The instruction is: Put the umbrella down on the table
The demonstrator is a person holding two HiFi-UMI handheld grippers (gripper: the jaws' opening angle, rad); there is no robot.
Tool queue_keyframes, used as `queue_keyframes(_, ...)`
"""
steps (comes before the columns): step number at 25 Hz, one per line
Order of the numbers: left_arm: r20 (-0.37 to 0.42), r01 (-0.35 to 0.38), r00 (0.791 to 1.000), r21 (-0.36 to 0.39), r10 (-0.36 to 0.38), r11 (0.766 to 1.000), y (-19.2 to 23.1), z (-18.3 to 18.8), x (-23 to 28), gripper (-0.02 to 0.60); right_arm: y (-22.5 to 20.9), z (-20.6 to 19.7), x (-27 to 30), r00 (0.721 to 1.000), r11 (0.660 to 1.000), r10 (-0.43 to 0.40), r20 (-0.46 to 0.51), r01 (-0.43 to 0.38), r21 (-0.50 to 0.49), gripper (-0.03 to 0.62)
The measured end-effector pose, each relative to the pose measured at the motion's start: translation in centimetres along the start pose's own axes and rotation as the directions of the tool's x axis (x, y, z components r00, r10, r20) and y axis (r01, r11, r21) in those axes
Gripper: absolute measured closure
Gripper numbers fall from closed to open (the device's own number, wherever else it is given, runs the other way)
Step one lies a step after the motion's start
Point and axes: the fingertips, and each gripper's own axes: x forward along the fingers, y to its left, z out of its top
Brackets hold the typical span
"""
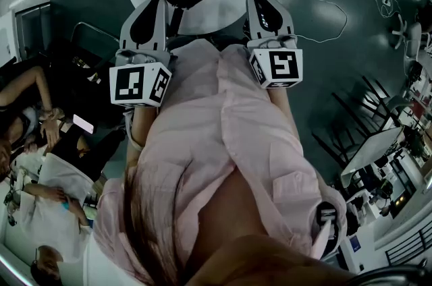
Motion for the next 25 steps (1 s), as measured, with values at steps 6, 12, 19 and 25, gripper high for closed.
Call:
queue_keyframes(6,-0.003,0.01,1.0,-0.001,-0.01,1.0,-0.31,-0.18,-0.01,0.56,-0.01,-0.02,-0.21,1.0,1.0,-0.001,0.001,0.001,-0.002,0.553)
queue_keyframes(12,-0.007,0.017,1.0,-0.001,-0.017,1.0,-0.41,-0.46,0.09,0.56,-0.06,-0.16,-0.28,1.0,1.0,-0.003,0.001,0.003,-0.001,0.553)
queue_keyframes(19,0.0,0.016,1.0,-0.001,-0.016,1.0,-0.57,-0.34,-0.19,0.56,0.18,-0.11,-0.67,1.0,1.0,0.002,0.005,-0.002,-0.013,0.554)
queue_keyframes(25,0.005,0.011,1.0,0.002,-0.011,1.0,-0.44,-0.19,-0.21,0.56,0.29,-0.01,-0.55,1.0,1.0,0.008,0.006,-0.008,-0.022,0.554)
